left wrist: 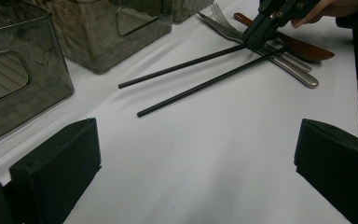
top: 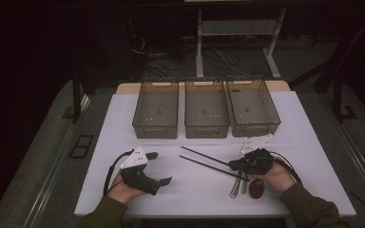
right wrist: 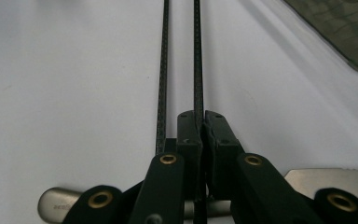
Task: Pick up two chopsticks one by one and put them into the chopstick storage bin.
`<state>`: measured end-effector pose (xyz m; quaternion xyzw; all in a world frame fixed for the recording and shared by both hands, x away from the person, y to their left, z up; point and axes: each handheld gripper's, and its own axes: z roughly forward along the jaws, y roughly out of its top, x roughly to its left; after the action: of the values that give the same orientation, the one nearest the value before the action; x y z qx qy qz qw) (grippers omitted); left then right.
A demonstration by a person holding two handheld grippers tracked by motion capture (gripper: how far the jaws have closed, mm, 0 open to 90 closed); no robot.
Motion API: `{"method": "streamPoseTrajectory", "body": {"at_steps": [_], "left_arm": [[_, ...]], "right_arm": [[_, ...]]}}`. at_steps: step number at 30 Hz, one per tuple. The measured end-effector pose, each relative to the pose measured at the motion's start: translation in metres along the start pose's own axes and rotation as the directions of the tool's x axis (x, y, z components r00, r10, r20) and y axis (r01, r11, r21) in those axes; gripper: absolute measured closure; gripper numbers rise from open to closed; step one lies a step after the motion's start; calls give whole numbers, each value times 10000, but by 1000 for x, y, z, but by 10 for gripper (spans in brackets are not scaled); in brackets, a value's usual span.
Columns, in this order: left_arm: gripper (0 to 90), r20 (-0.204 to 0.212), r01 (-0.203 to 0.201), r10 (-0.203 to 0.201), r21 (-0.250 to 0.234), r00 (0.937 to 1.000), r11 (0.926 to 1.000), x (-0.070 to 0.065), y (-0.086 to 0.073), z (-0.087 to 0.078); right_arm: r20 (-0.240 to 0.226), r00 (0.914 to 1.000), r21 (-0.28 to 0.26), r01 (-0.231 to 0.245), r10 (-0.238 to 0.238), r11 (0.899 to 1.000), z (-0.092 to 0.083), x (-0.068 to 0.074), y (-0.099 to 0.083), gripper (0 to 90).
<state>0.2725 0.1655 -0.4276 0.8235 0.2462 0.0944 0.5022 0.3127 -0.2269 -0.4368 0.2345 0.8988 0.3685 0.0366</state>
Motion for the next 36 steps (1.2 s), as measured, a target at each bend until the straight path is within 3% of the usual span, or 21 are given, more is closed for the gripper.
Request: {"method": "streamPoseTrajectory", "body": {"at_steps": [13, 36], "left_arm": [[0, -66, -73, 73, 93, 10000, 9999, 1, -1, 2], [0, -141, 34, -34, 4, 9999, 10000, 1, -1, 2]], "right_arm": [[-102, 9998, -542, -200, 195, 9983, -12, -1, 4, 844], [78, 9989, -1353, -454, 469, 9898, -30, -2, 30, 844]]}}
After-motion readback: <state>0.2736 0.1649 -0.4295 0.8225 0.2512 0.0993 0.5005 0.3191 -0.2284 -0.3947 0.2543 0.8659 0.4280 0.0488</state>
